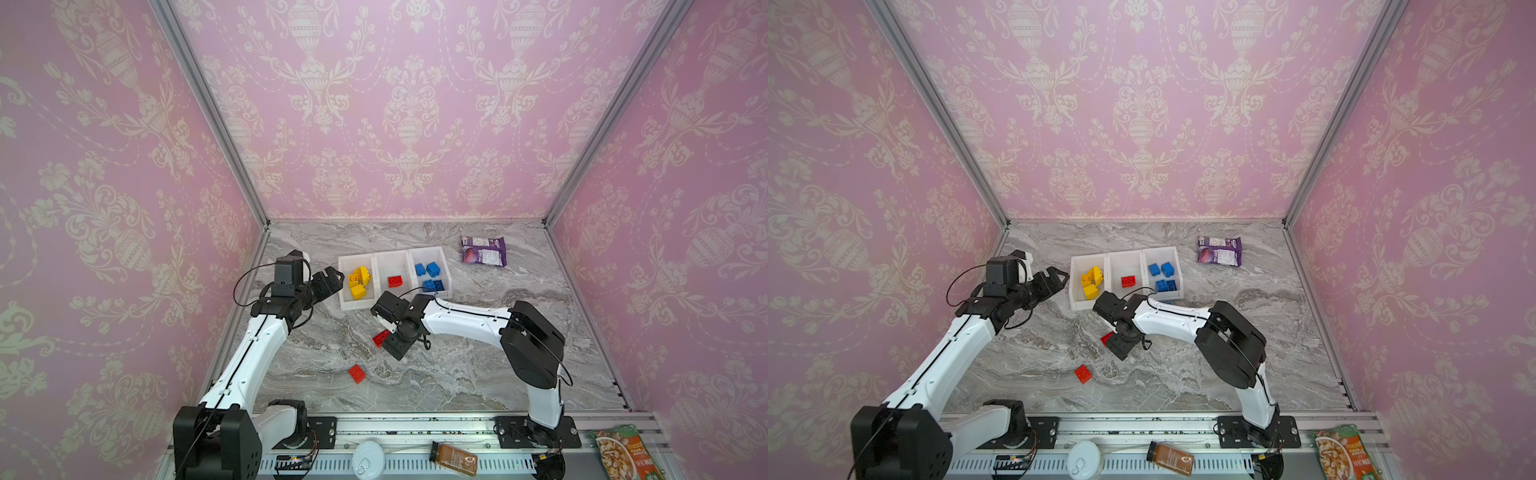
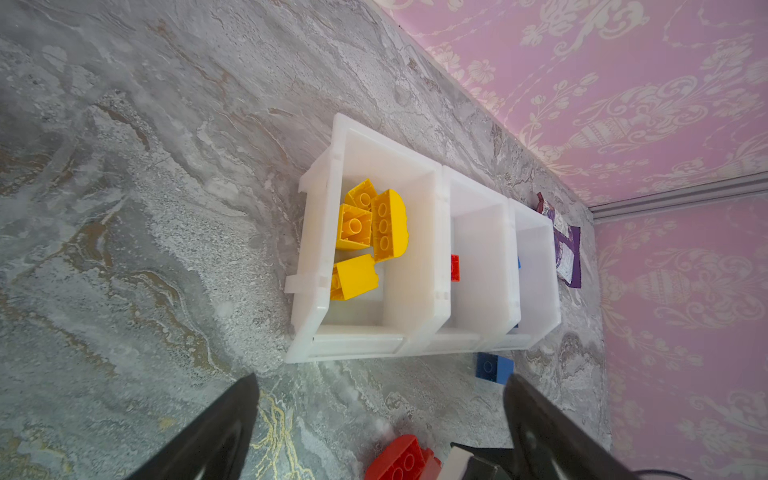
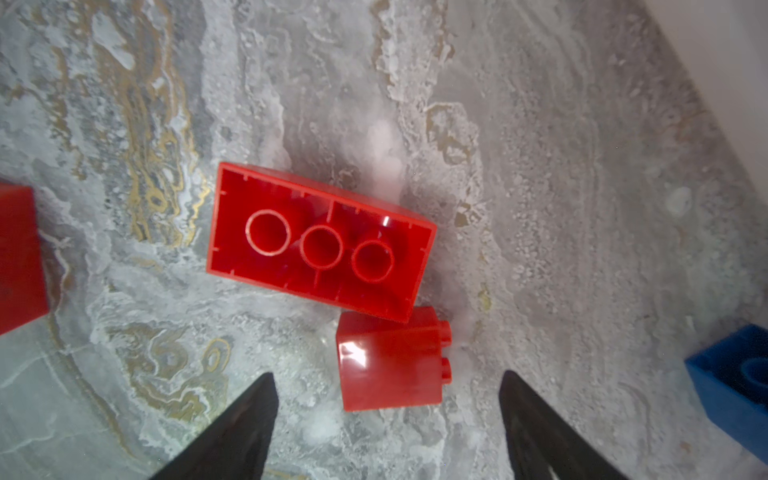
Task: Sort the legos into containers by color
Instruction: 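Lower the right gripper onto the red bricks while the left gripper withdraws, then close the right gripper on a small red brick and lift it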
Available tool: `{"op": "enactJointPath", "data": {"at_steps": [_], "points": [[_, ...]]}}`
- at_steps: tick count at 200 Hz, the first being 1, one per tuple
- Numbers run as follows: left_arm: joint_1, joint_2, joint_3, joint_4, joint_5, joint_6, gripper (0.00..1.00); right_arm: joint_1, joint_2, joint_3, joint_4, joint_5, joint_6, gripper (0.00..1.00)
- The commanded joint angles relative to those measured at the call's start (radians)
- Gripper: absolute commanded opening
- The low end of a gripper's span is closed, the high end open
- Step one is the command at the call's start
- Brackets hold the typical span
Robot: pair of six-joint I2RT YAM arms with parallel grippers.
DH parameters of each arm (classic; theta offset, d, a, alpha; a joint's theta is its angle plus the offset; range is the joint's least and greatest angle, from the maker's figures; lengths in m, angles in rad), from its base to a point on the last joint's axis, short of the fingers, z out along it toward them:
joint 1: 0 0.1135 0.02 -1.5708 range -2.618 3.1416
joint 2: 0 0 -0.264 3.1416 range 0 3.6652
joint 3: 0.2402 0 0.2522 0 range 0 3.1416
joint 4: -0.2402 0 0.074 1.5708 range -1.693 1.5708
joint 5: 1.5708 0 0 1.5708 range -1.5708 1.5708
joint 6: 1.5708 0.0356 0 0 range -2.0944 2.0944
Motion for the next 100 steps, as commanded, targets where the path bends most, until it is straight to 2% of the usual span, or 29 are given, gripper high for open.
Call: {"op": "enactJointPath", "data": {"at_steps": [1,24,77,100], "points": [[0.013,-0.003,-0.012,0.022,0.033,-0.013,0.96,0.007,0.025,0.038,-0.033,0.028,-0.024,0.84],[0.016,0.0,-0.012,0.024,0.037,-0.014,0.96,0.009,0.048,0.055,-0.036,0.034,-0.029,0.81],[0.025,-0.005,-0.018,0.019,0.038,-0.009,0.96,0.009,0.078,0.054,-0.027,0.036,-0.033,0.68],[0.025,-0.004,-0.02,0.019,0.038,-0.014,0.96,0.008,0.083,0.053,-0.024,0.035,-0.032,0.59]]}}
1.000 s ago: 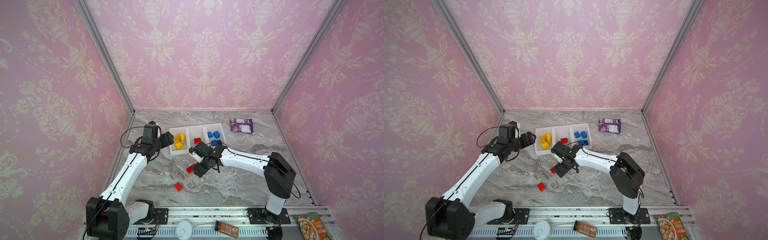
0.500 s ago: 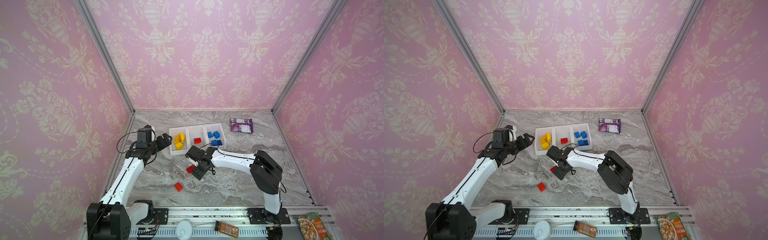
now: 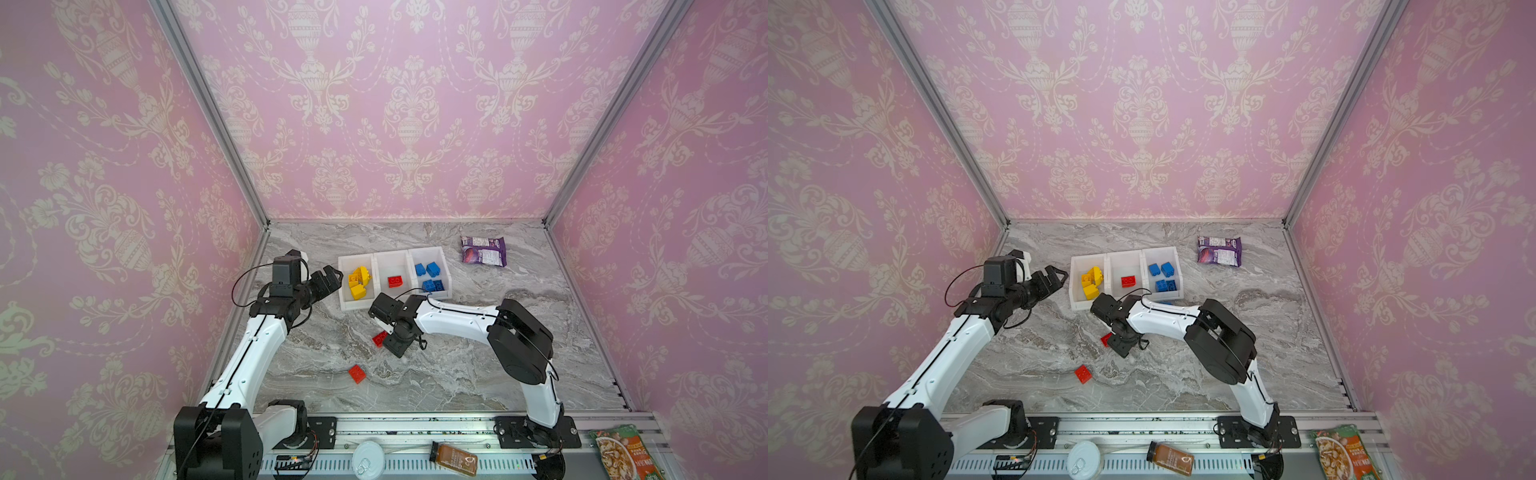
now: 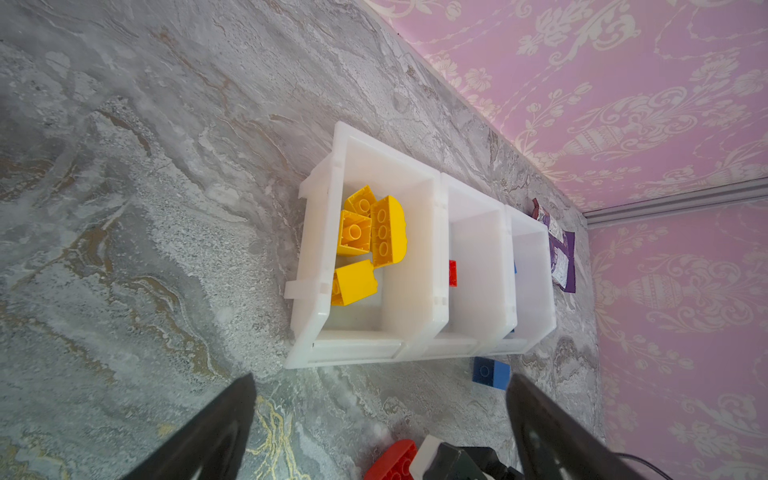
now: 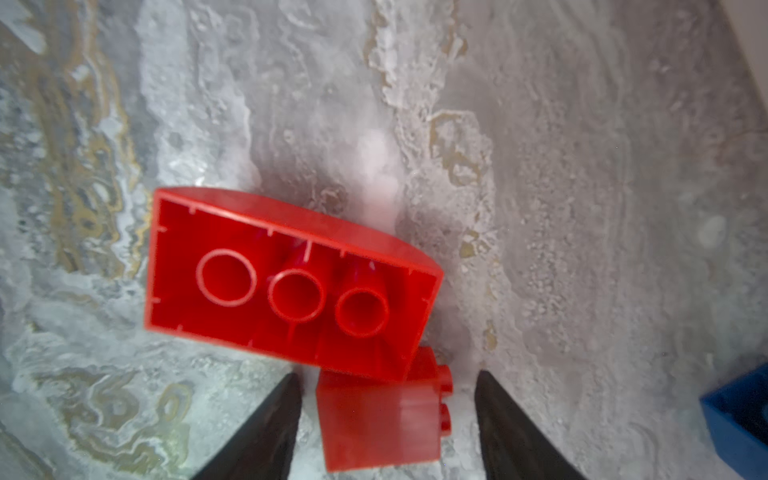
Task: Sort the legos into containers by color
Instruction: 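Close the right gripper on a small red brick and lift it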
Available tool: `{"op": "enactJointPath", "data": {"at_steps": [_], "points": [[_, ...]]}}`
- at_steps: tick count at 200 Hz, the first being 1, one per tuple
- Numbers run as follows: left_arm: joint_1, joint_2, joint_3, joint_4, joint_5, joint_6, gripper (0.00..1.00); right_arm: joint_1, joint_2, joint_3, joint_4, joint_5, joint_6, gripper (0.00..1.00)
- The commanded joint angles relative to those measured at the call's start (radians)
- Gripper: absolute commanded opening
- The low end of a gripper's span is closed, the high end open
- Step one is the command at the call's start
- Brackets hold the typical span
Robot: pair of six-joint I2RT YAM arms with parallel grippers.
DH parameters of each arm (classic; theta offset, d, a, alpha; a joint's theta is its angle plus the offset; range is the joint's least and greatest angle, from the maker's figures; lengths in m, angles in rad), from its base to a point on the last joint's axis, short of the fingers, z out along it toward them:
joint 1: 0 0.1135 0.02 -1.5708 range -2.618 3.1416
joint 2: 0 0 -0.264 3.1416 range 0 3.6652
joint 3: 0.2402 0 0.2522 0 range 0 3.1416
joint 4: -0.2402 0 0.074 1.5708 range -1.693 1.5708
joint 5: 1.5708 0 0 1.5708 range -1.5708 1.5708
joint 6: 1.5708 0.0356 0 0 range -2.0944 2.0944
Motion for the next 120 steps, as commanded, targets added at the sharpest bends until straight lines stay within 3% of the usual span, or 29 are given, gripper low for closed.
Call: {"op": "enactJointPath", "data": {"at_steps": [1,31,120], "points": [[0.009,-0.004,-0.015,0.009,0.026,-0.013,0.96,0.006,0.018,0.019,-0.018,0.012,-0.01,0.59],[0.009,-0.001,-0.01,0.009,0.028,-0.016,0.96,0.007,0.018,0.014,-0.016,0.014,-0.008,0.48],[0.008,0.005,-0.002,0.012,0.038,-0.026,0.96,0.006,-0.027,-0.01,-0.008,0.019,0.011,0.38]]}}
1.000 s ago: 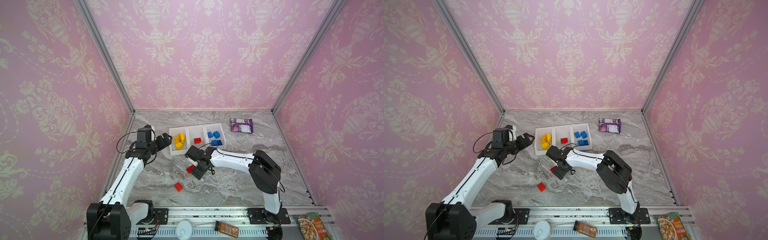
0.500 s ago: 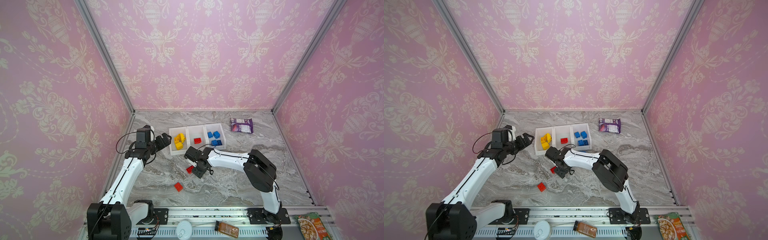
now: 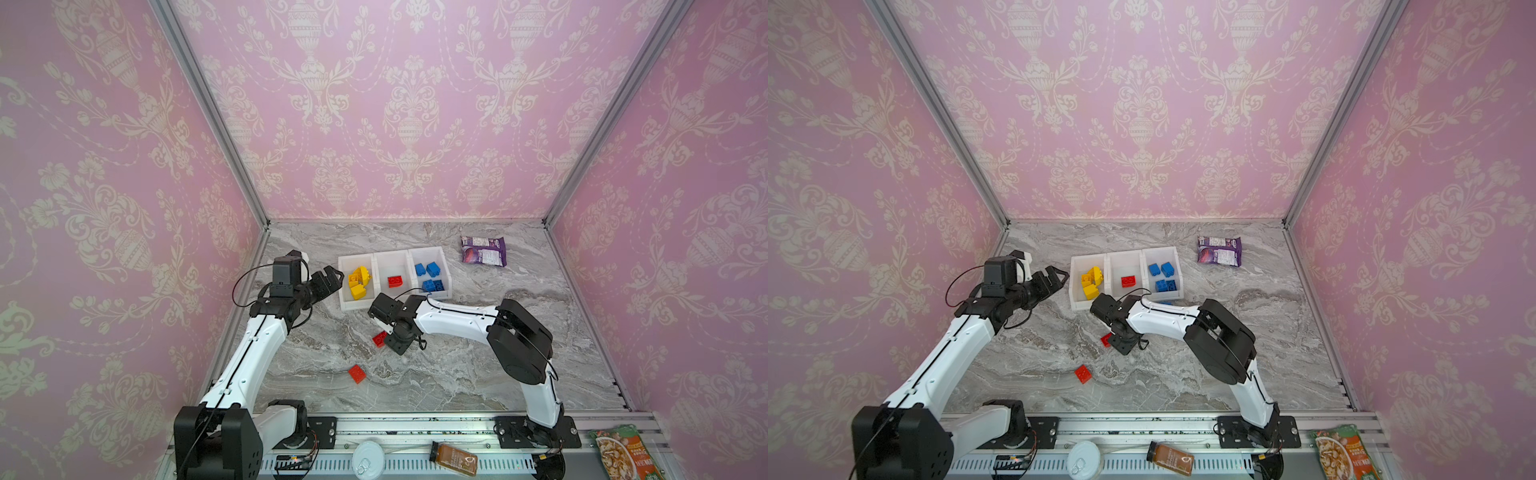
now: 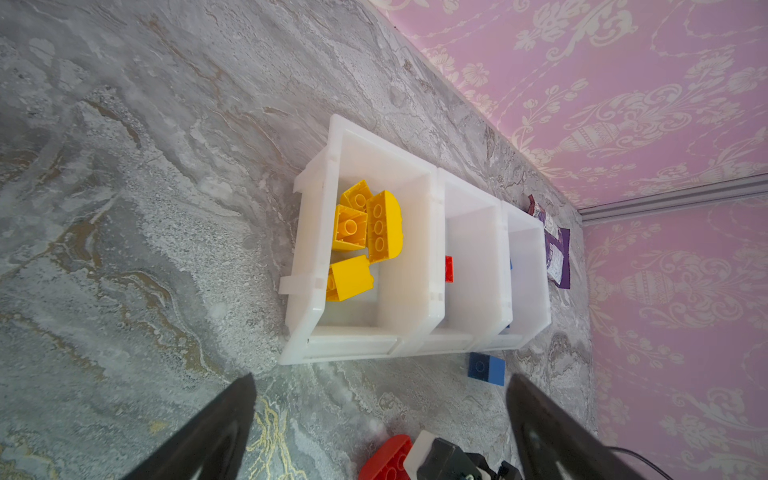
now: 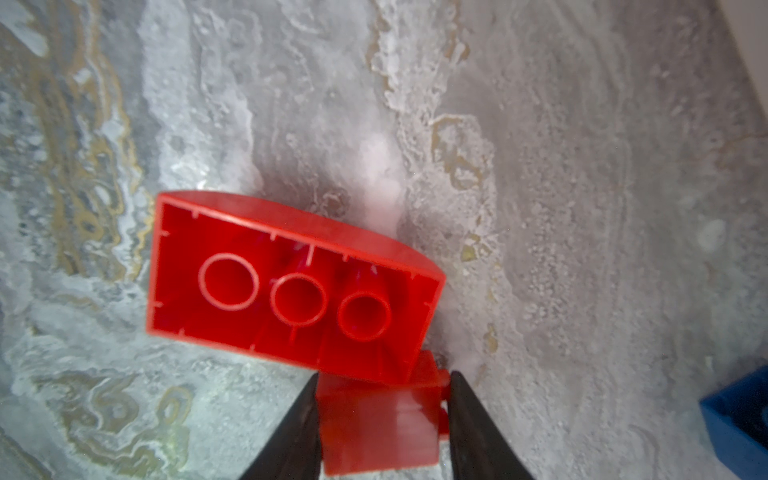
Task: Sort the legos into containers by color
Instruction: 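Close the right gripper on a small red brick and lift it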
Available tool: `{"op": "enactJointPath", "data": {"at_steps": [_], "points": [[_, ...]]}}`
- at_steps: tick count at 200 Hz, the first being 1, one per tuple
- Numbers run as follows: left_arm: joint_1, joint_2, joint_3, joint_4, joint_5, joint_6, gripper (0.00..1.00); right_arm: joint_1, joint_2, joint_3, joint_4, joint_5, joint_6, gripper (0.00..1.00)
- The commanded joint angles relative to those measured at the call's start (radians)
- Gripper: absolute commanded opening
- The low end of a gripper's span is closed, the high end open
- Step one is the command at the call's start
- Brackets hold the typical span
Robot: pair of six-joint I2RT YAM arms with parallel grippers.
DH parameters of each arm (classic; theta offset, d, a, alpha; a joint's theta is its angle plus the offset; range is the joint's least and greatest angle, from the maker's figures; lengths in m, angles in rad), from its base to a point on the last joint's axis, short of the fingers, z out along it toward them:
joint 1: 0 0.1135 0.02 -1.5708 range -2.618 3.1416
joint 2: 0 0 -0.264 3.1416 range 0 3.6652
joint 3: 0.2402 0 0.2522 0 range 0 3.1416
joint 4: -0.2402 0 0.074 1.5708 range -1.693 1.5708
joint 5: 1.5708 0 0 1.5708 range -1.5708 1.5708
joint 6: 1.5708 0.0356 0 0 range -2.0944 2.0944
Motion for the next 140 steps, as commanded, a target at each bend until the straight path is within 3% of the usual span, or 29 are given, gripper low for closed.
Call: {"op": "enactJointPath", "data": {"at_steps": [1,82,140], "points": [[0.008,0.005,-0.001,0.013,0.023,-0.018,0.96,0.007,-0.03,-0.011,-0.01,0.015,0.014,0.38],[0.009,0.007,-0.008,0.022,0.035,-0.024,0.96,-0.012,-0.142,0.039,-0.068,0.05,0.042,0.38],[0.008,0.001,-0.03,0.038,0.05,-0.03,0.96,-0.084,-0.148,0.134,-0.055,0.066,0.037,0.39]]}}
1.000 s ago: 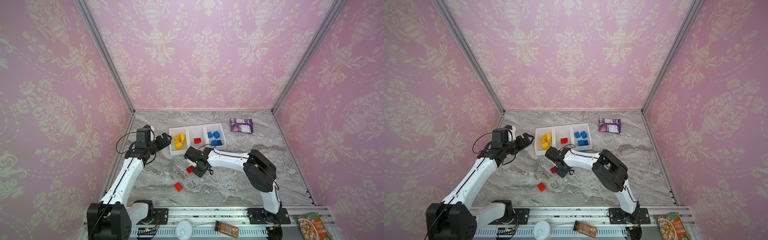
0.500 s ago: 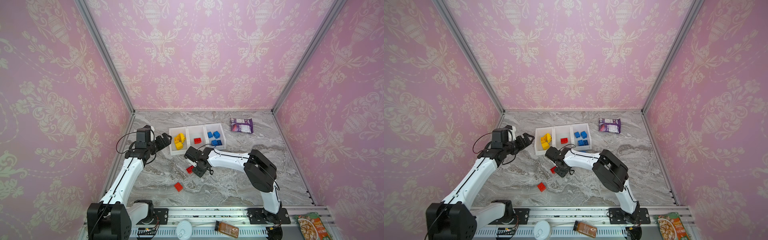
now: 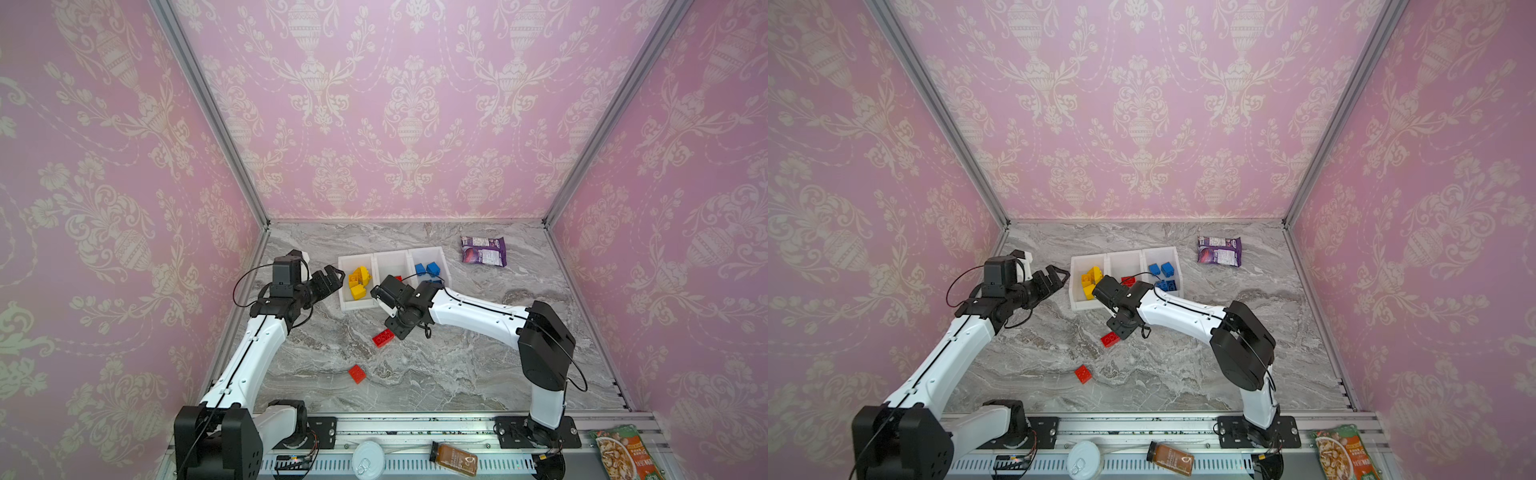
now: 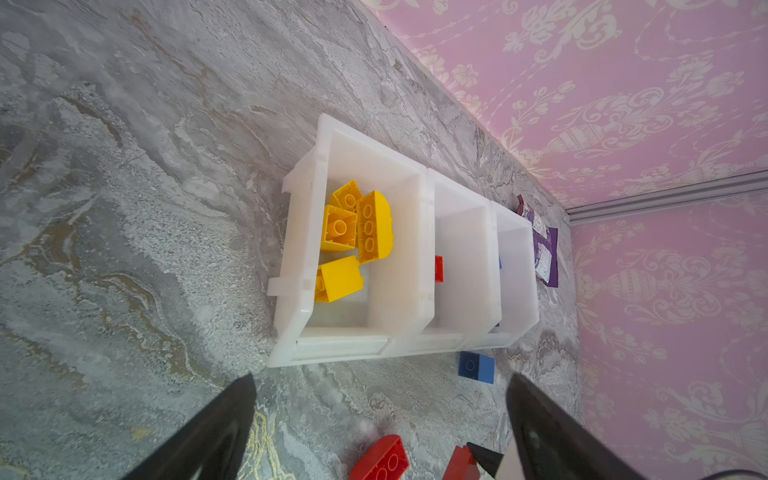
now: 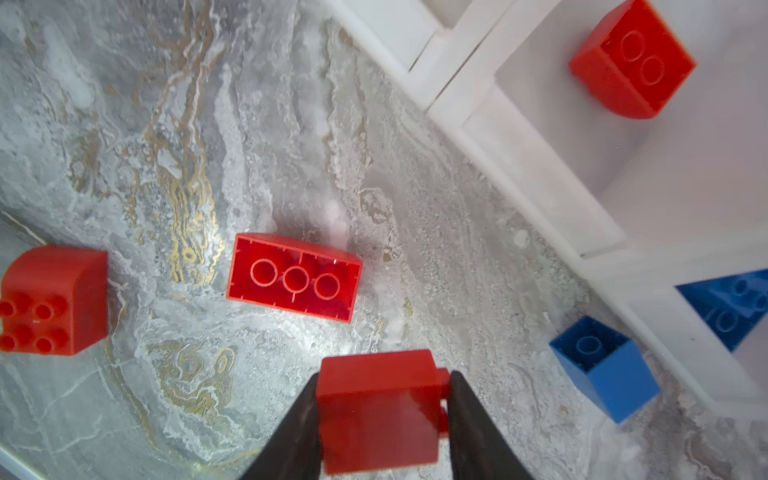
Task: Sort the legos into containers by color
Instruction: 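Close the right gripper on a small red brick and lift it, then carry the red brick over the middle compartment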
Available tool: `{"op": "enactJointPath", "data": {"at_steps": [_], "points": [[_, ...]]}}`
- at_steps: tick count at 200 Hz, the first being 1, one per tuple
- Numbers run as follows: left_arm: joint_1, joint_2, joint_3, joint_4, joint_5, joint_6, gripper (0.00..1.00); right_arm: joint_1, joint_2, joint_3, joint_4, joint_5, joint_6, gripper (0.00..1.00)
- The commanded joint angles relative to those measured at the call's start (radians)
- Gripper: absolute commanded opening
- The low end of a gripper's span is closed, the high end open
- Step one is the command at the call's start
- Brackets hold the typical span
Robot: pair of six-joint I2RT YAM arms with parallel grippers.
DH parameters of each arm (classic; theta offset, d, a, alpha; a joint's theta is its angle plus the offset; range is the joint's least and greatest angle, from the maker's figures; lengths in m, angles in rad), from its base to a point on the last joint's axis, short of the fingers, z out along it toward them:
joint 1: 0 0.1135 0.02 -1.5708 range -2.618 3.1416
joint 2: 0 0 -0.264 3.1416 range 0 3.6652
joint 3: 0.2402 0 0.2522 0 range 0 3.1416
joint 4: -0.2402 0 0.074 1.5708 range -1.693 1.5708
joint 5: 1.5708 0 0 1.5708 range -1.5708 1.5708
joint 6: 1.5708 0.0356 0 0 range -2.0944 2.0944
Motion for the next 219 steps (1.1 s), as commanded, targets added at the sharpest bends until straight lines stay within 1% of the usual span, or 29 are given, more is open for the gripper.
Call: {"op": "enactJointPath", "data": {"at_steps": [1,42,98,132,163,166,176,219], "points": [[0.008,0.001,-0.021,0.01,0.024,-0.015,0.96,-0.033,-0.017,0.058,-0.012,0.024,0.021,0.39],[0.008,-0.006,-0.029,0.012,0.032,-0.017,0.96,-0.092,0.037,0.171,0.017,0.02,0.001,0.38],[0.003,-0.036,-0.067,0.01,0.042,-0.04,0.96,-0.149,0.193,0.367,0.022,0.002,-0.024,0.38],[-0.012,-0.062,-0.094,-0.007,0.028,-0.047,0.96,-0.175,0.279,0.475,0.019,0.003,-0.027,0.38],[-0.035,-0.069,-0.099,-0.022,0.006,-0.046,0.96,-0.193,0.35,0.548,0.013,0.012,-0.022,0.38],[-0.037,-0.069,-0.126,-0.024,0.004,-0.046,0.96,-0.194,0.357,0.555,0.012,0.014,-0.022,0.38],[-0.047,-0.066,-0.133,-0.026,-0.004,-0.046,0.96,-0.199,0.375,0.574,0.007,0.017,-0.021,0.39],[-0.084,-0.05,-0.13,-0.027,-0.039,-0.046,0.96,-0.211,0.423,0.623,0.002,0.028,-0.012,0.4]]}}
